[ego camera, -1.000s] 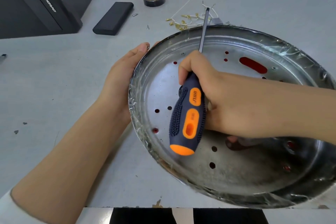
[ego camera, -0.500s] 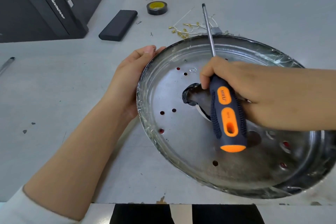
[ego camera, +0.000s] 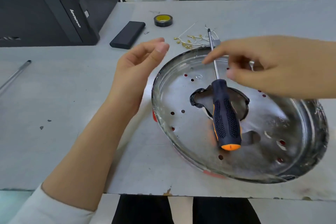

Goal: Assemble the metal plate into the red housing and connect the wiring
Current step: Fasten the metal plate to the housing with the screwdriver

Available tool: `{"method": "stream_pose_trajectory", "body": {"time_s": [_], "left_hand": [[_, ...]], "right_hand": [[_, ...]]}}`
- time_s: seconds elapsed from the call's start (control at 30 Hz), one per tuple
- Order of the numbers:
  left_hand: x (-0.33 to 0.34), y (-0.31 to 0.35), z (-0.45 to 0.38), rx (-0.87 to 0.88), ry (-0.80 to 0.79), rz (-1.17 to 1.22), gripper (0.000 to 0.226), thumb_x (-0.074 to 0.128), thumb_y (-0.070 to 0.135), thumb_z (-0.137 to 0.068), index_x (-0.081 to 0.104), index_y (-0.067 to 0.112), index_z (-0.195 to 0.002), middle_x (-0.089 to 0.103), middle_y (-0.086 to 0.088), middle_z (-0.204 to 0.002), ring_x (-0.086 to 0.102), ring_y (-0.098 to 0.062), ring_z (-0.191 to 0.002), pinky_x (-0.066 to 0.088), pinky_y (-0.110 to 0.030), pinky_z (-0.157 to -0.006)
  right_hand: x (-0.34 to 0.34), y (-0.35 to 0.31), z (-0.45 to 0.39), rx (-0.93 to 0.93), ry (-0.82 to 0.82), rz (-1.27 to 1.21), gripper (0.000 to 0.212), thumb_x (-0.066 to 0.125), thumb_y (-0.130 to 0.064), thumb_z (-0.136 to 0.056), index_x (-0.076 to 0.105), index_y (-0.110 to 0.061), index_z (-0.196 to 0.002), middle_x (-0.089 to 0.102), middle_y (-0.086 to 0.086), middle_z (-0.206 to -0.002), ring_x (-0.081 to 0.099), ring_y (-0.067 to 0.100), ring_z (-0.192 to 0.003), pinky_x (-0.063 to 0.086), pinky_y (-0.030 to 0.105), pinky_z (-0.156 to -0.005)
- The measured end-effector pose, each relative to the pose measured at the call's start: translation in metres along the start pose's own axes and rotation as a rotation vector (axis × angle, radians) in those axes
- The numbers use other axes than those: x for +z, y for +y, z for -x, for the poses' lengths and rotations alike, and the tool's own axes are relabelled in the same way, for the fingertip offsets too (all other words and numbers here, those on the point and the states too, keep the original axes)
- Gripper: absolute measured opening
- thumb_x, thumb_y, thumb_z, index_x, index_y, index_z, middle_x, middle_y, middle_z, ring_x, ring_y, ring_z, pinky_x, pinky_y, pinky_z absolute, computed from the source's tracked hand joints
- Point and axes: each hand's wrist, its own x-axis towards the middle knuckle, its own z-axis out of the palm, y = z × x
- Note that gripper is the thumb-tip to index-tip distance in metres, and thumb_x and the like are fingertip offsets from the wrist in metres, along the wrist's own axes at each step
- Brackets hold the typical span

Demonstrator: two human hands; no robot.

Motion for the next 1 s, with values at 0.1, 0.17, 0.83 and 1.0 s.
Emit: {"method": "stream_pose_trajectory", "body": {"time_s": [0.1, 0.17, 0.83, 1.0], "left_hand": [[0.001, 0.002, 0.004, 0.079, -0.108, -0.042, 0.016, 0.071, 0.024, -0.078, 0.075, 0.031, -0.065, 0.066, 0.008, -0.123, 0.060, 0.001, -0.116, 0.048, -0.014, -0.089], [0.001, 0.002, 0.005, 0.083, -0.170, -0.021, 0.014, 0.073, 0.021, -0.077, 0.076, 0.029, -0.066, 0.062, 0.000, -0.131, 0.059, -0.005, -0.121, 0.049, -0.022, -0.097], [0.008, -0.011, 0.000, -0.145, -0.110, 0.033, 0.021, 0.053, 0.028, -0.099, 0.062, 0.021, -0.117, 0.069, -0.002, -0.121, 0.067, -0.018, -0.109, 0.049, -0.040, -0.103], [0.006, -0.013, -0.001, -0.181, -0.181, 0.016, 0.020, 0.050, 0.017, -0.100, 0.067, 0.019, -0.109, 0.072, 0.000, -0.101, 0.070, -0.011, -0.087, 0.057, -0.023, -0.080]], "right_hand": [[0.012, -0.004, -0.013, -0.031, 0.129, -0.117, 0.028, 0.059, -0.035, -0.084, 0.056, -0.038, -0.112, 0.058, -0.014, -0.079, 0.053, 0.001, -0.066, 0.040, 0.012, -0.065], [0.025, -0.009, -0.023, -0.061, 0.203, -0.167, 0.025, 0.066, -0.032, -0.083, 0.059, -0.033, -0.107, 0.062, -0.013, -0.082, 0.055, 0.001, -0.070, 0.042, 0.011, -0.067], [0.040, -0.015, -0.025, -0.205, 0.058, -0.304, 0.008, 0.076, -0.026, -0.076, 0.075, -0.030, -0.083, 0.070, -0.016, -0.075, 0.063, -0.003, -0.076, 0.044, 0.010, -0.073], [0.052, -0.024, -0.029, -0.238, -0.175, -0.274, 0.009, 0.075, -0.020, -0.079, 0.076, -0.029, -0.081, 0.069, -0.019, -0.078, 0.062, -0.004, -0.080, 0.041, 0.009, -0.075]]}}
